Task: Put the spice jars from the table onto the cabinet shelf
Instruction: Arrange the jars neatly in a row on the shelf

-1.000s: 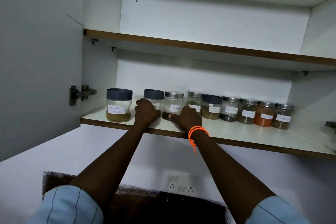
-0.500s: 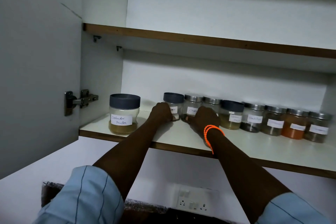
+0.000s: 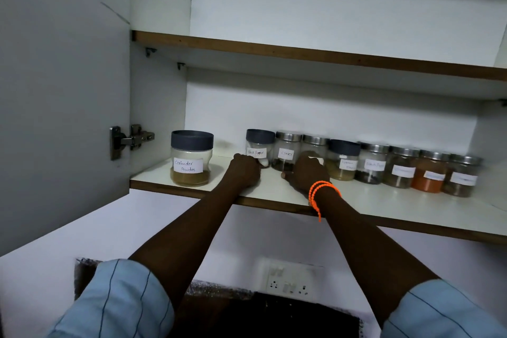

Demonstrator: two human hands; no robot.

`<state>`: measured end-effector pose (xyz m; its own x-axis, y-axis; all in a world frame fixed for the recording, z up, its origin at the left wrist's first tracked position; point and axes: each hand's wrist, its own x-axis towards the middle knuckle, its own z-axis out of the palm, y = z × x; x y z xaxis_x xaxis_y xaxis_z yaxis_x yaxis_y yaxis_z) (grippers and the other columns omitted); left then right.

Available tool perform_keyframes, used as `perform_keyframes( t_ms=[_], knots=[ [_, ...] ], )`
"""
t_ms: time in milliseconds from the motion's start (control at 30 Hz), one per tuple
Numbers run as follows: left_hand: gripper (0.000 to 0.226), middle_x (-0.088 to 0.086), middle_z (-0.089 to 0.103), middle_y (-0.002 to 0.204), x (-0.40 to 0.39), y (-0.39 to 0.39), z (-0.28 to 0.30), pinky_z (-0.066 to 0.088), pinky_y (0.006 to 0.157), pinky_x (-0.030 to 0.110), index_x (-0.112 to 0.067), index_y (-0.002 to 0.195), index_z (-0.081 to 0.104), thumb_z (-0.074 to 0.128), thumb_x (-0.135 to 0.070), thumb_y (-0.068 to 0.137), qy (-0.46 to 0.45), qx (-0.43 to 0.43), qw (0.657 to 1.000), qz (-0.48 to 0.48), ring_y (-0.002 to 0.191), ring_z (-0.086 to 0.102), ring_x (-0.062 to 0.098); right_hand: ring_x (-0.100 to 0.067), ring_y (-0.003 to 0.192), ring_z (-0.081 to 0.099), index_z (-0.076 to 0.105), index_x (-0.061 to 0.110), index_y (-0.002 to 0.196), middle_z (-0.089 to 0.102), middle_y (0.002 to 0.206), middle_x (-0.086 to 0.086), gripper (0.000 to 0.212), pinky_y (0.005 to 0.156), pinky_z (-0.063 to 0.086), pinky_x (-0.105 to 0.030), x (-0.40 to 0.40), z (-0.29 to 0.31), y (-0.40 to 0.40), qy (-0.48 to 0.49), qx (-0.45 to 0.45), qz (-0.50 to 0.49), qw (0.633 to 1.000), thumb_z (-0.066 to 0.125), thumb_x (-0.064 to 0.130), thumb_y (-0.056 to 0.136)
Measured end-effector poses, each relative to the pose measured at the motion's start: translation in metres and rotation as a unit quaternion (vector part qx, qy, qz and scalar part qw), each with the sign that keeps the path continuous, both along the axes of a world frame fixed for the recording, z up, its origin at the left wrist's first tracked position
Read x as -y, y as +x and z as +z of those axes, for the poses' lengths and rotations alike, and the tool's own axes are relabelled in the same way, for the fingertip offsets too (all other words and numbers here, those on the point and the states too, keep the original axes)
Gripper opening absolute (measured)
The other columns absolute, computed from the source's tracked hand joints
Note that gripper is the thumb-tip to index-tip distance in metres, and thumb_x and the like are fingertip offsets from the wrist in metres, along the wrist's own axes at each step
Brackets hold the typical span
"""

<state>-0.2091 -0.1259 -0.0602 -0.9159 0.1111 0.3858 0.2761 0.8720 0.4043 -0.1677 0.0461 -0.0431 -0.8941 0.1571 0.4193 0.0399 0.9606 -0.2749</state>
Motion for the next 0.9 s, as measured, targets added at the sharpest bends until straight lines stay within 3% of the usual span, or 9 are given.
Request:
perform_keyframes(
  t_ms=[133, 300, 433, 533, 600, 667, 700, 800, 900],
  knots=[
    [0.041, 0.020, 0.060, 0.132, 0.009, 0.043, -0.003, 0.046, 0.098, 0.037, -0.005, 0.133, 0.055, 0.055, -0.031, 0.101, -0.008, -0.032, 0.999, 0.002, 0.126, 0.054, 0.033, -0.033, 0.121, 0.061, 0.065, 0.004, 0.122, 0.064, 0.129, -0.015, 0.059, 0.093, 0.050, -0.036, 0.000, 0.001, 0.020, 0.006, 0.021, 0.031, 0.999, 0.068, 0.054, 0.091],
    [0.021, 0.009, 0.074, 0.100, 0.029, 0.108, -0.014, 0.054, 0.077, 0.035, -0.015, 0.105, 0.075, 0.057, -0.025, 0.099, 0.077, -0.192, 0.978, -0.009, 0.093, 0.070, 0.026, -0.027, 0.109, 0.068, 0.081, 0.012, 0.095, 0.075, 0.113, -0.008, 0.035, 0.087, 0.051, -0.031, 0.021, 0.004, 0.044, 0.012, 0.023, 0.105, 0.994, 0.074, 0.045, 0.088],
    [0.018, 0.005, 0.070, 0.096, 0.048, 0.144, -0.027, 0.052, 0.078, 0.040, -0.013, 0.101, 0.073, 0.057, -0.022, 0.102, 0.146, -0.339, 0.929, -0.014, 0.087, 0.065, 0.023, -0.019, 0.113, 0.069, 0.082, 0.015, 0.107, 0.078, 0.116, -0.002, 0.035, 0.094, 0.050, -0.027, 0.056, 0.006, 0.058, -0.032, 0.027, 0.188, 0.981, 0.083, 0.039, 0.081],
    [0.014, 0.002, 0.064, 0.110, 0.072, 0.155, -0.027, 0.044, 0.087, 0.040, -0.014, 0.112, 0.066, 0.058, -0.019, 0.101, 0.175, -0.413, 0.893, 0.039, 0.102, 0.057, 0.022, -0.016, 0.112, 0.071, 0.076, 0.014, 0.120, 0.078, 0.115, -0.004, 0.049, 0.097, 0.051, -0.025, 0.085, 0.005, 0.064, -0.099, 0.028, 0.242, 0.965, 0.087, 0.037, 0.079],
    [0.026, 0.006, 0.058, 0.122, 0.095, 0.151, -0.028, 0.043, 0.093, 0.043, -0.009, 0.124, 0.059, 0.059, -0.022, 0.101, 0.215, -0.401, 0.887, 0.083, 0.113, 0.054, 0.026, -0.015, 0.109, 0.072, 0.072, 0.015, 0.126, 0.078, 0.112, -0.003, 0.056, 0.091, 0.050, -0.022, 0.104, 0.002, 0.066, -0.142, 0.019, 0.273, 0.951, 0.088, 0.039, 0.078],
    [0.043, 0.016, 0.057, 0.131, 0.119, 0.143, -0.028, 0.044, 0.101, 0.043, -0.001, 0.133, 0.055, 0.061, -0.028, 0.100, 0.264, -0.317, 0.907, 0.087, 0.123, 0.053, 0.032, -0.015, 0.108, 0.071, 0.067, 0.015, 0.132, 0.076, 0.117, -0.002, 0.063, 0.085, 0.045, -0.020, 0.122, 0.000, 0.068, -0.156, 0.015, 0.289, 0.945, 0.087, 0.042, 0.078],
    [0.046, 0.018, 0.061, 0.130, 0.130, 0.138, -0.027, 0.046, 0.098, 0.039, 0.000, 0.132, 0.056, 0.062, -0.032, 0.100, 0.280, -0.264, 0.921, 0.066, 0.122, 0.056, 0.033, -0.016, 0.108, 0.070, 0.067, 0.015, 0.132, 0.074, 0.119, -0.002, 0.063, 0.082, 0.044, -0.020, 0.131, -0.001, 0.069, -0.156, 0.013, 0.291, 0.944, 0.086, 0.043, 0.079],
    [0.040, 0.010, 0.073, 0.114, 0.150, 0.126, -0.020, 0.046, 0.081, 0.029, -0.007, 0.123, 0.066, 0.066, -0.037, 0.097, 0.279, -0.145, 0.949, 0.033, 0.102, 0.066, 0.024, -0.023, 0.103, 0.070, 0.073, 0.010, 0.107, 0.075, 0.109, -0.007, 0.039, 0.069, 0.041, -0.022, 0.150, -0.004, 0.064, -0.133, -0.013, 0.278, 0.951, 0.083, 0.038, 0.081],
    [0.039, 0.010, 0.076, 0.104, 0.153, 0.108, -0.006, 0.054, 0.083, 0.036, -0.006, 0.112, 0.072, 0.072, -0.040, 0.092, 0.229, -0.101, 0.967, 0.042, 0.097, 0.069, 0.026, -0.029, 0.101, 0.069, 0.069, 0.011, 0.089, 0.075, 0.102, -0.011, 0.026, 0.070, 0.037, -0.026, 0.156, -0.004, 0.056, -0.136, -0.031, 0.234, 0.962, 0.078, 0.035, 0.084]
  ],
)
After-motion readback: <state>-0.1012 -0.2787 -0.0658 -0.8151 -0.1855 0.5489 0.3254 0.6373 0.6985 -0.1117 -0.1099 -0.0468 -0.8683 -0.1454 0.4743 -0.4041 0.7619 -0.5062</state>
